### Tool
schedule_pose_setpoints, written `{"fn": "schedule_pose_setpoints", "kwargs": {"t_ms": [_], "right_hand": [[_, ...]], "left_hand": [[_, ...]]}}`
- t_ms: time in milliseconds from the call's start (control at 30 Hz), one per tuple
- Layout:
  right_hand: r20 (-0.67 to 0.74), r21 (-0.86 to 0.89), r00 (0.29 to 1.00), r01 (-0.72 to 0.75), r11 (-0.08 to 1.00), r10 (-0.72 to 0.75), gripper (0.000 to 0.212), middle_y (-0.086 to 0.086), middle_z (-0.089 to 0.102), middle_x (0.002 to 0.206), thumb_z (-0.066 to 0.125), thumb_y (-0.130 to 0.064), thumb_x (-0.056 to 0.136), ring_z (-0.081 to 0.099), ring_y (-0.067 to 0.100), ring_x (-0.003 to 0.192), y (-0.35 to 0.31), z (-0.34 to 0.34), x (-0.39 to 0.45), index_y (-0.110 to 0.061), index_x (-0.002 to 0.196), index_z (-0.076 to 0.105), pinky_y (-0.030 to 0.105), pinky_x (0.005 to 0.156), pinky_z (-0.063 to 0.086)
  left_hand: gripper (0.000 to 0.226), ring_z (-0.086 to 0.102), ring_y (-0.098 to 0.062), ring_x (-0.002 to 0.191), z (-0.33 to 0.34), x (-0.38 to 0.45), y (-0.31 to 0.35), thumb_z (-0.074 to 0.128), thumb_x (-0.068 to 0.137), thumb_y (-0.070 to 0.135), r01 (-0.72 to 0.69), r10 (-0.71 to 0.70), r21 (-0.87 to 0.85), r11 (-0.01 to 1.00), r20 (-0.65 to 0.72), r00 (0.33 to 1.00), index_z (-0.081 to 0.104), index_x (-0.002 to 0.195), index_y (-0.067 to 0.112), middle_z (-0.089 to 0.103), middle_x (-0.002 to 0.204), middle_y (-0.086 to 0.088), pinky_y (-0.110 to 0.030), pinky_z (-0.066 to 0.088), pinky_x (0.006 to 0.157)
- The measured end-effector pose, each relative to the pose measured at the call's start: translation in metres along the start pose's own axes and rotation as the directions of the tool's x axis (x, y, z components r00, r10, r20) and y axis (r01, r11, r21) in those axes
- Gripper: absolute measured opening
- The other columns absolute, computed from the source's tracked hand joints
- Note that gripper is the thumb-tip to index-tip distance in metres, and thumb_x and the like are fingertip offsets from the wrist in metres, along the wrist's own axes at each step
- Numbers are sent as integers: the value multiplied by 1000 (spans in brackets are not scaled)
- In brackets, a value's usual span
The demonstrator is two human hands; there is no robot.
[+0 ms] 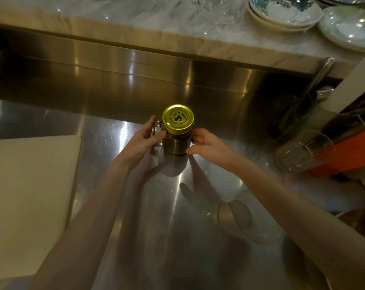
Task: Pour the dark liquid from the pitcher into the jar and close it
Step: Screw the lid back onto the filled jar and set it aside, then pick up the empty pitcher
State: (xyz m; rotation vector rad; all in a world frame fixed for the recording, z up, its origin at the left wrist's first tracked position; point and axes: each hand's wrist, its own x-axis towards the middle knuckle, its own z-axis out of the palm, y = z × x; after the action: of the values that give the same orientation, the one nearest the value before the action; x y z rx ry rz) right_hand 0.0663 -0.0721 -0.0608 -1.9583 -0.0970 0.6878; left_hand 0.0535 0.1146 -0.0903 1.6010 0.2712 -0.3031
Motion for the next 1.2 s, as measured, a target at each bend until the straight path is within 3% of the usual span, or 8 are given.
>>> {"fn": "schedule_pose_setpoints", "kwargs": {"t_ms": [167,300,400,500,667,833,1000,1200], "right_hand": [[12,-51,1000,-26,998,27,55,9,54,120,60,-9,84,49,24,118,0,-2,-3,-10,133,37,35,98,41],[-72,-527,994,37,849,-88,56,12,40,142,53,-19,91,40,27,127,3,-21,-29,-11,141,29,37,102,34],[-151,-638,955,103,763,-255,41,8,52,133,50,-20,93,49,23,119,8,-34,-72,-13,133,43,34,98,40],[-235,-655,902,129,745,-362,33,7,58,125,50,-19,93,52,21,114,25,-42,-120,-12,126,52,29,92,39],[-537,-468,770,68,881,-344,26,6,60,117,50,-16,94,52,19,109,74,-35,-180,-12,119,58,26,87,35],[-654,167,755,90,982,42,25,4,62,118,50,-15,93,54,17,110,120,-10,-196,-14,116,60,32,97,41],[-688,262,723,164,951,65,24,-3,63,98,45,-7,94,56,13,95,120,0,-199,-25,98,61,26,86,42],[-677,278,736,235,931,16,20,-9,61,93,44,-9,95,55,0,86,101,-10,-179,-17,102,61,5,74,42]], "left_hand": [[71,18,-10,140,7,-15,14,49,91,27,52,-53,82,995,0,999,7,147,20,14,156,3,-17,20,96],[56,24,-14,139,21,-43,25,48,91,18,-22,89,269,963,-240,967,26,143,20,26,153,2,-18,19,98],[34,52,-9,109,43,-77,22,49,88,10,-154,276,353,923,-326,904,59,118,20,57,127,-2,-12,36,87],[27,56,3,84,68,-106,18,48,89,9,-167,229,324,931,-163,960,67,107,16,64,105,0,4,38,68],[33,55,-8,110,107,-142,-3,45,90,7,-134,129,301,944,38,991,61,118,14,63,117,2,-10,41,89],[46,42,-17,130,134,-164,-20,44,88,7,-32,4,319,947,89,996,47,132,20,48,139,0,-31,32,110],[52,52,27,83,153,-184,-16,45,86,-1,-24,13,79,997,142,990,46,132,22,51,116,17,4,41,60],[55,51,17,86,147,-165,-2,47,87,3,-36,28,83,996,92,995,40,136,27,49,124,12,7,38,56]]}}
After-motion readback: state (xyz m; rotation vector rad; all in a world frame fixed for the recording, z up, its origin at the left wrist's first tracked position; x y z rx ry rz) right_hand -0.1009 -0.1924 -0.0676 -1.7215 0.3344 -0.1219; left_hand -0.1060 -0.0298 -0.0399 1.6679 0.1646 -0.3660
